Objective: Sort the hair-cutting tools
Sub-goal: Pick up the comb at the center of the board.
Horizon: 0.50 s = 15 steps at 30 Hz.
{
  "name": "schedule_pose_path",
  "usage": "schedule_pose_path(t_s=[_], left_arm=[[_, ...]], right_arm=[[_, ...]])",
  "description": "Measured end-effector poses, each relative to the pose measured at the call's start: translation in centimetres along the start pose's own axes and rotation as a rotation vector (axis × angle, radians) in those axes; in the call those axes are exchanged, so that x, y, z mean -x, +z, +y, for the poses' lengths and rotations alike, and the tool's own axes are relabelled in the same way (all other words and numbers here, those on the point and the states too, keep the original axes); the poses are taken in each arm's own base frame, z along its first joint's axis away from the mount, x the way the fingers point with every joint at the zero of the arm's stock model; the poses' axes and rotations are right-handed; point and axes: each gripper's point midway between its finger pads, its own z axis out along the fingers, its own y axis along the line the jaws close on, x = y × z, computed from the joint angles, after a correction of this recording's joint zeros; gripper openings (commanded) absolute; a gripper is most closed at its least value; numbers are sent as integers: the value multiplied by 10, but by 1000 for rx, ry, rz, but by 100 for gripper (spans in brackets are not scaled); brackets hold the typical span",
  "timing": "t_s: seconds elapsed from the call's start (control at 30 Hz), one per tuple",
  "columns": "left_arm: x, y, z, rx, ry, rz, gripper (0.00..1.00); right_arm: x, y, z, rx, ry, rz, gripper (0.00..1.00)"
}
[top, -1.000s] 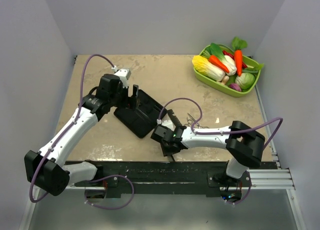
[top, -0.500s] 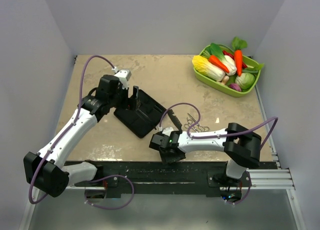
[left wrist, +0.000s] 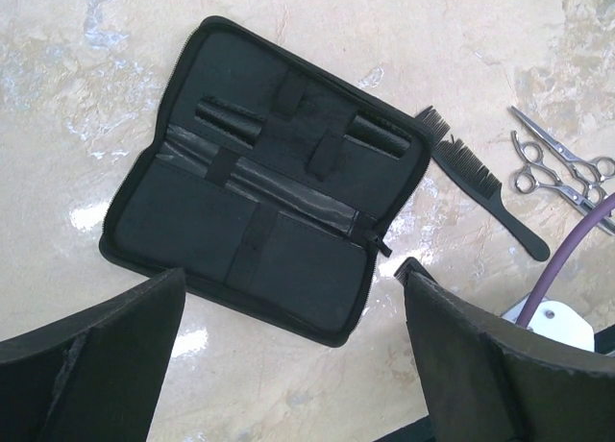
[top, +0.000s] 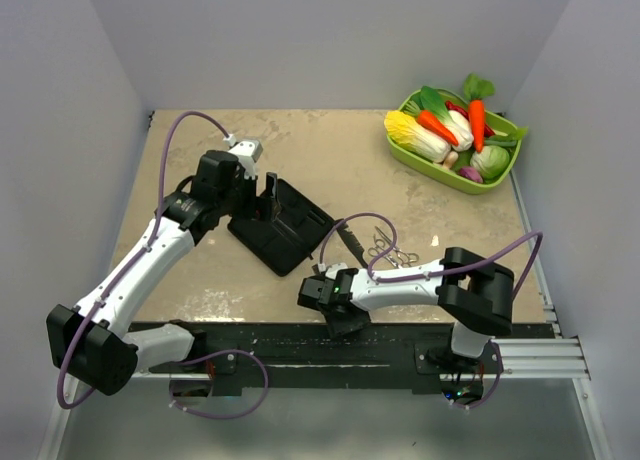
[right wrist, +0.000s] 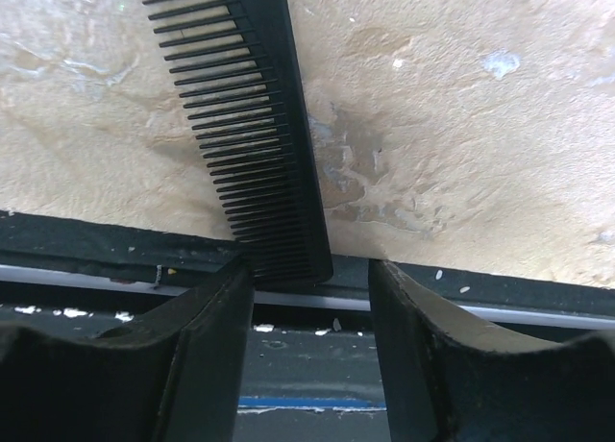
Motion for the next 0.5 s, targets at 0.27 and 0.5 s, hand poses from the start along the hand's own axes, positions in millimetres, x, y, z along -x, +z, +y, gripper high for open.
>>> schedule_pose_path(t_s=[0.27,0.5], left_arm=[[-1,0,0,-2,0,2,100],[-1,0,0,-2,0,2,100]], right_arm=[[-1,3,1,-2,-1,2,48],[0,4,3,5,0,1,40]])
